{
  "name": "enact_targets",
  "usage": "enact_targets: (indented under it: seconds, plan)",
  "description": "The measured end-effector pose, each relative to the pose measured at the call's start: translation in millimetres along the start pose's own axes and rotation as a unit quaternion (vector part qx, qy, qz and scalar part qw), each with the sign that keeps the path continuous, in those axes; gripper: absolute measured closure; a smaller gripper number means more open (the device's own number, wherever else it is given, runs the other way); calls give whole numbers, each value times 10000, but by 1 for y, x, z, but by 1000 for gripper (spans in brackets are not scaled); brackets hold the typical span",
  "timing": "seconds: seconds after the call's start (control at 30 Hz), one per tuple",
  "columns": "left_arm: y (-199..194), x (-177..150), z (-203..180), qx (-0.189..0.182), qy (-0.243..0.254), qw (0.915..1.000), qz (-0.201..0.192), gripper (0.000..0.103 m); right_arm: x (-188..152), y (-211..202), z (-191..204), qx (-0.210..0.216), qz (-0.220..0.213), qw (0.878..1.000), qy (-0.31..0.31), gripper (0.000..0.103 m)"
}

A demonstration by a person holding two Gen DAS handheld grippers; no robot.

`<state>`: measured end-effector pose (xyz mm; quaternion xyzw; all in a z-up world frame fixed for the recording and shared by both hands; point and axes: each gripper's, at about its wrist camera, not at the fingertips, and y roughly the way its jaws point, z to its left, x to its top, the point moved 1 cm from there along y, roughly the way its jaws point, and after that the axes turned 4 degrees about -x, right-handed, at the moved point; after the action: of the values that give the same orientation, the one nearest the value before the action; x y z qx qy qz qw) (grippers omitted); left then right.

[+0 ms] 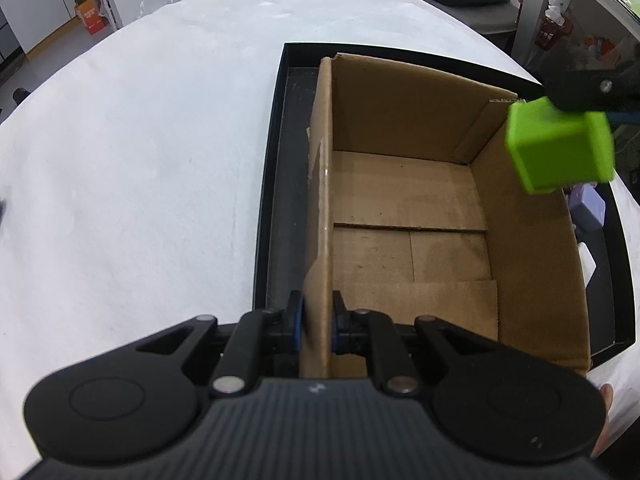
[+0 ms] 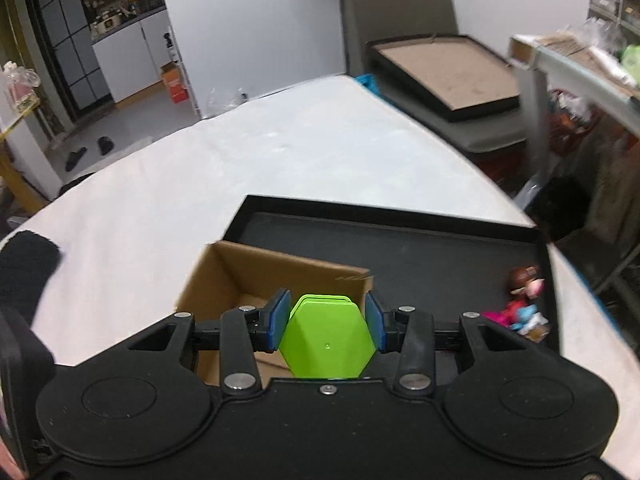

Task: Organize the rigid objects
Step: 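Lift the green container into the box and open the right gripper while the left holds the box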

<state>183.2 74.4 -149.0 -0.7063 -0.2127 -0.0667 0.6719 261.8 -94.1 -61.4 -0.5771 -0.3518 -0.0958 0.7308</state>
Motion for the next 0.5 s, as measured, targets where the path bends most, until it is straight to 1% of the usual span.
enact_targets:
  seconds: [0.23, 0.3, 0.33, 0.4, 0.43, 0.5]
  plan:
    - [2, 2, 1, -7, -44, 10000, 63, 91, -7, 14, 12, 430, 162, 9986, 247, 63]
    - [2, 2, 1, -5, -49, 10000, 67, 91, -7, 16, 14, 544, 159, 9979, 304, 62]
    - [2, 2, 1, -5, -58, 10000, 68, 91, -7, 16, 15, 671, 123, 9971, 324, 62]
    - [2, 3, 0, 1, -56, 10000, 70, 91, -8, 19, 17, 854, 233, 9953, 391, 60]
    - [2, 3, 0, 6, -48, 10000, 69, 91, -9, 20, 17, 843, 286, 9952, 401, 59]
    - [1, 3, -1, 22, -28, 10000, 51, 91, -12, 17, 16, 814, 262, 9958, 331, 53]
